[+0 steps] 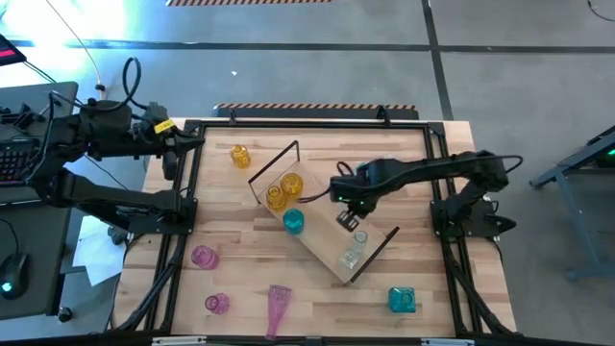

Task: Sort vases onto shelf
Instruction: Adjust the crystal vases on the shelf

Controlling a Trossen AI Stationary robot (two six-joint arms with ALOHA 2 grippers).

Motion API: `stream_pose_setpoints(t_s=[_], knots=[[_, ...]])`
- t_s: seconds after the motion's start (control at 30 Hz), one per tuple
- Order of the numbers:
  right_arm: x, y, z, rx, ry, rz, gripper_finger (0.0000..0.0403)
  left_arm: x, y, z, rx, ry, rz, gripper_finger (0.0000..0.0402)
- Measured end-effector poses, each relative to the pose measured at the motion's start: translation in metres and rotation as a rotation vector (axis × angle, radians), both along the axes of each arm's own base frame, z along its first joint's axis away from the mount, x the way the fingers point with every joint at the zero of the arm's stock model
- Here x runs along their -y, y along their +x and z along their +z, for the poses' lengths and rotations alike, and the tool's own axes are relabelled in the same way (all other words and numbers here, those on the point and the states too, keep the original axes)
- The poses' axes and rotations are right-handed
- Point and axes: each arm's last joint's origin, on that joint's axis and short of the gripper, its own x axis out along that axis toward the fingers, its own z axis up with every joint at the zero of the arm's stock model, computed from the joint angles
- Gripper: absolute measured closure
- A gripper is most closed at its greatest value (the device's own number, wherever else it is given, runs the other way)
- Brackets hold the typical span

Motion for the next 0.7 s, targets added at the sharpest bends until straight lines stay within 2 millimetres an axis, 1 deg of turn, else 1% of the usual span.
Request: stream_pose_setpoints(t_s=[0.27, 0.43, 0.6, 0.7], knots=[[-0.004, 0.018, -0.009, 0.086, 0.075, 0.017, 0.0403, 0.0, 0.0, 0.0, 0.001, -0.001, 0.0, 0.0402], [-0.01, 0.021, -0.016, 0.061, 0.089, 0.036, 0.0403, 0.0, 0.0, 0.0, 0.001, -0.001, 0.0, 0.0401], [-0.02, 0.024, -0.028, 0.008, 0.113, 0.074, 0.0403, 0.0, 0.0, 0.0, 0.0, 0.0, 0.0, 0.0402], [-0.023, 0.024, -0.03, 0.0, 0.12, 0.081, 0.0403, 0.0, 0.0, 0.0, 0.0, 0.0, 0.0, 0.0402]])
